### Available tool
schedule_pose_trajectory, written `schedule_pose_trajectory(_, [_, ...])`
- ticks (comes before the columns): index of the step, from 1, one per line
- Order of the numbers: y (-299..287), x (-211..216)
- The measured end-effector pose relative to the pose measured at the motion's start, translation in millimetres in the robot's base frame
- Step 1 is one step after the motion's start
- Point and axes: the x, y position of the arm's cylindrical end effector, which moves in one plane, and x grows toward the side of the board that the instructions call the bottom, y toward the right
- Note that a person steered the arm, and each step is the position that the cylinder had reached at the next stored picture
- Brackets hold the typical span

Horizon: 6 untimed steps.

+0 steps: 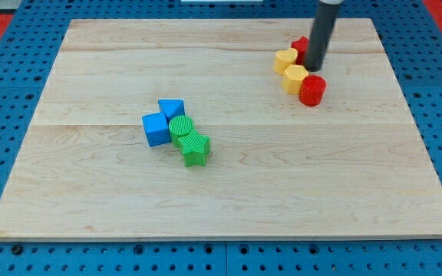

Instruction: Push the yellow heart towards the top center of the board

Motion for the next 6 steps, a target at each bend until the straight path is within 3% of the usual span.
schedule_pose_trajectory(2, [23, -46])
schedule_pose_trajectory(3, [17, -45])
schedule_pose_trajectory(4, [16, -7])
schedule_pose_trajectory(6, [-51, 9])
